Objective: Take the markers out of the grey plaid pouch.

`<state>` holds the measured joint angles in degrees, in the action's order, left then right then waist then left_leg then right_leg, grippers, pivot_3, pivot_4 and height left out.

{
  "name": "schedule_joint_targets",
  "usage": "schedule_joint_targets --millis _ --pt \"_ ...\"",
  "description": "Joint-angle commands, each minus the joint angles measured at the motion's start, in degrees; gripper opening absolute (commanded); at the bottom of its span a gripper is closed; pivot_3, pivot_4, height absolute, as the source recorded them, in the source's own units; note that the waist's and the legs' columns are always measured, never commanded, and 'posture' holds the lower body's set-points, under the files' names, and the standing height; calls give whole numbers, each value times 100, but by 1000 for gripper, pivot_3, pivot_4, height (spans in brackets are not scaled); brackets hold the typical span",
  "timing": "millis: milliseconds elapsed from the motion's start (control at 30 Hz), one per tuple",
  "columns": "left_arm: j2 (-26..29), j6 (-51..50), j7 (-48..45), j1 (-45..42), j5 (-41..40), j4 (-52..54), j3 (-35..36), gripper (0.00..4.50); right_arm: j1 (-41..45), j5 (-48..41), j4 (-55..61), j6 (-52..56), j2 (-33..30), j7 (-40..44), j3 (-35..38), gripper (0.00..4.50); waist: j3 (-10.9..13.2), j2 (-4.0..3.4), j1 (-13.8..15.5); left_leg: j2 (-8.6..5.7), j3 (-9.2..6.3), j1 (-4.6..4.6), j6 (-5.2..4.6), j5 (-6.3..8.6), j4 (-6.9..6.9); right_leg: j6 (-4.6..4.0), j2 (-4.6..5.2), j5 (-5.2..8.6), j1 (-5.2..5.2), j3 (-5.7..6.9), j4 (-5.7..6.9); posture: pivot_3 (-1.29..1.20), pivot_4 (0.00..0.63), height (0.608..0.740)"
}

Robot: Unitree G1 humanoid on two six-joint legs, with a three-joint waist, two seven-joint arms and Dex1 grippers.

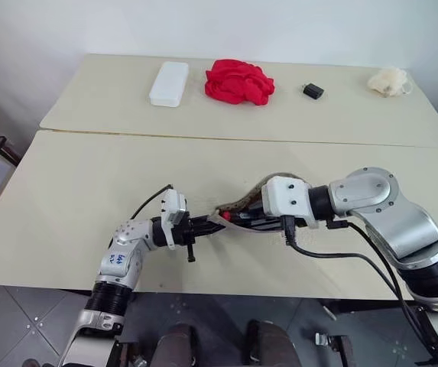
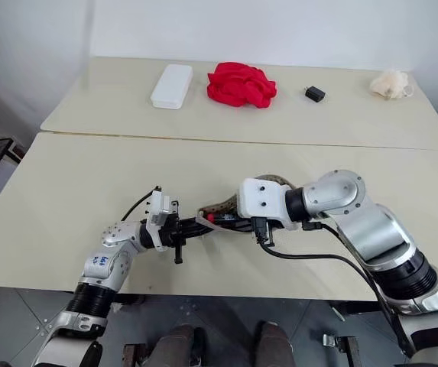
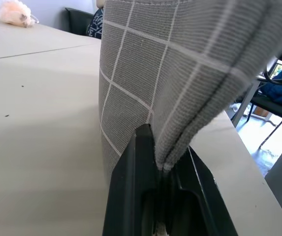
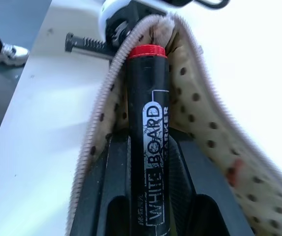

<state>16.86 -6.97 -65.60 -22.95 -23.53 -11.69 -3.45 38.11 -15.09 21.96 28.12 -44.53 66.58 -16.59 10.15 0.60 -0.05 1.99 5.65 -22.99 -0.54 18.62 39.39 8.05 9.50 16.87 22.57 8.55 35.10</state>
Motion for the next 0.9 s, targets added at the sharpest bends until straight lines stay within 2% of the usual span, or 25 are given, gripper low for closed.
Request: schedule_joint_targets --millis 33,100,267,433,500,533,667,733,900 --pt "15 -25 26 68 -77 265 -11 0 -122 -452 -21 -222 208 -55 571 631 0 0 4 0 0 0 0 0 0 0 0 0 0 0 0 0 150 740" --pt "26 -49 16 95 -99 320 -2 0 -250 -812 -36 -40 325 -159 955 631 0 0 8 0 -2 0 0 0 0 0 0 0 -1 2 0 0 150 740" --pt "204 -200 -264 249 -247 594 -17 0 -456 -2620 268 967 323 -270 2232 631 0 0 18 0 -9 0 0 0 1 0 0 0 -5 5 -1 0 150 740" --pt "349 -270 -377 230 -272 637 14 0 -306 -4811 253 2370 90 -1231 3460 631 0 0 18 1 -17 0 0 0 1 0 0 0 -6 5 -1 0 150 740" --pt "346 -146 -395 181 -233 611 16 0 -401 -5119 36 2708 -235 -1475 3826 631 0 0 42 1 -22 0 0 0 1 0 0 0 -6 5 -1 0 150 740" --pt "341 -83 -405 163 -216 598 11 0 -528 -5094 -111 2814 -454 -1450 3952 631 0 0 67 0 -21 0 -1 0 1 -1 0 0 -8 5 -2 0 150 740" --pt "297 417 -558 74 -49 470 -110 0 -2070 -3499 -1129 2011 -1553 -667 4164 631 -4 7 206 -4 -16 -3 -4 3 1 -1 0 0 -16 11 -15 0 150 740" --pt "309 360 -680 66 -103 446 -178 0 -2572 -3128 -1473 1713 -1758 -460 4181 631 -5 -1 191 -10 -5 -4 -8 4 1 7 3 -4 -13 1 -19 0 150 740" --pt "256 364 -1003 -53 -123 323 -424 0 -3499 -1799 -2138 788 -1936 -578 3853 631 -7 -11 137 -9 4 1 -6 2 0 8 4 -5 -8 -3 -10 0 150 740"
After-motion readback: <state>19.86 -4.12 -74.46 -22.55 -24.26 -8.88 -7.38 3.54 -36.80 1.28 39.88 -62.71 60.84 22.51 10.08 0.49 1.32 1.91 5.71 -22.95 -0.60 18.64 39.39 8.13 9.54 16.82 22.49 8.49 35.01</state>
